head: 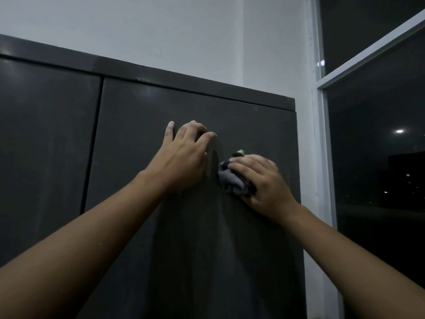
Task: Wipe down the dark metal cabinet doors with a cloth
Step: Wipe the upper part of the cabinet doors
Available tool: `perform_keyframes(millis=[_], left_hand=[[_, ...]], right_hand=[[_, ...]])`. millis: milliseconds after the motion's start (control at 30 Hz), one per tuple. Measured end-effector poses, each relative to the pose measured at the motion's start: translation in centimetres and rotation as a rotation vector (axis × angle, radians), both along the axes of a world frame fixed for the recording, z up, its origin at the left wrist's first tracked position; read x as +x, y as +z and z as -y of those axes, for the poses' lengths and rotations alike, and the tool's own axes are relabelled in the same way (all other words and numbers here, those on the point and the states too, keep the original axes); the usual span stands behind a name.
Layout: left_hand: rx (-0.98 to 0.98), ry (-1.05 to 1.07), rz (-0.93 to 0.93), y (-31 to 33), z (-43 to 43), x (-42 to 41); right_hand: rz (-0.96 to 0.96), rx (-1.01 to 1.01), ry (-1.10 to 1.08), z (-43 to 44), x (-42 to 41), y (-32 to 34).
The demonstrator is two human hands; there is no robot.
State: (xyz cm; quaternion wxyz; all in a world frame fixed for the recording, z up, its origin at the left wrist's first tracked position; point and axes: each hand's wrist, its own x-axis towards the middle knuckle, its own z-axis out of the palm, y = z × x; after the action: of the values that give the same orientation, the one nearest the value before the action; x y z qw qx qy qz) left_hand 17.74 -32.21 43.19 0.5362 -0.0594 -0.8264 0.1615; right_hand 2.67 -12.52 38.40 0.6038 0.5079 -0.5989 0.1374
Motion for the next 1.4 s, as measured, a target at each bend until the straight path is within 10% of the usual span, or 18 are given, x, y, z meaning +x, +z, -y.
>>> perform_keyframes(millis=[333,833,1100,1400], left_hand=[[-0.068,0.037,0.118,0.3,-3.2,-2.3],[-0.051,0.079,0.135,-0.3,-3.4,-3.3],[-0.048,0.085,0.146,-1.0,-3.2,-3.3],[-0.039,0.103,0.186,-0.8,-3.3,-2.8]], right_hand=[[0.306,-0.369,-0.063,-6.6,-4.3,5.5],[0.283,-0.417,-0.029,-6.7,-5.0,4.2],[-0.034,-0.010,-0.063,-7.8,-5.7,1.6],[0.311,-0.467,-0.016,-4.6,-3.8,10.4]])
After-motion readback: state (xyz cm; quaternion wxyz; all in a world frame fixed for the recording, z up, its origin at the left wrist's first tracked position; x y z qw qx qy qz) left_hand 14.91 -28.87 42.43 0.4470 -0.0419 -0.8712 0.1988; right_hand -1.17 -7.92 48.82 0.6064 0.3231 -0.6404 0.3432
